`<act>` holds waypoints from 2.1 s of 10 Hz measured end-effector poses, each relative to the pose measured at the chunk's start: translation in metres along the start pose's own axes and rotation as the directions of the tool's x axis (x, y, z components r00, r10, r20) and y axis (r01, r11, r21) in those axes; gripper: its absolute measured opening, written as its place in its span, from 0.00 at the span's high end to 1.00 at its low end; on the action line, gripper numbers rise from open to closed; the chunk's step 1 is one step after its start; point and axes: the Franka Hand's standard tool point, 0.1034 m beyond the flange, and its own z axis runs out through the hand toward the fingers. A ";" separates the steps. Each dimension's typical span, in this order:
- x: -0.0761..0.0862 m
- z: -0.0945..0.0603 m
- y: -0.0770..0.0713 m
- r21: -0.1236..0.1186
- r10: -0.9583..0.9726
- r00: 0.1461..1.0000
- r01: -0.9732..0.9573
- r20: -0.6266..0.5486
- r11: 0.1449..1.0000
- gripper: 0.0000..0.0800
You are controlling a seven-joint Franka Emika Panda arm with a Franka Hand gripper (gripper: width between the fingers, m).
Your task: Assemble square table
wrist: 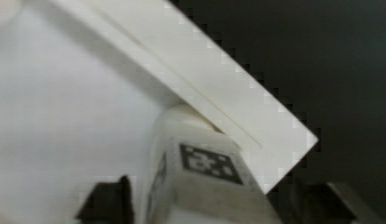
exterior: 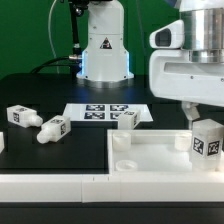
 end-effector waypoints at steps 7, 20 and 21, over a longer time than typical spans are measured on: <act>0.005 0.000 0.002 -0.047 -0.759 0.650 0.758 -0.021 0.651 0.19; 0.002 0.006 0.002 -0.001 0.468 0.882 -0.469 -0.062 0.883 0.64; 0.002 0.006 0.002 0.003 0.522 0.851 -0.523 -0.053 0.852 0.64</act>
Offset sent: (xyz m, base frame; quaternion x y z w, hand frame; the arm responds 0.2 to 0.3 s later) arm 0.0000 0.0000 0.0000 0.0000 0.0000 -0.1296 0.9916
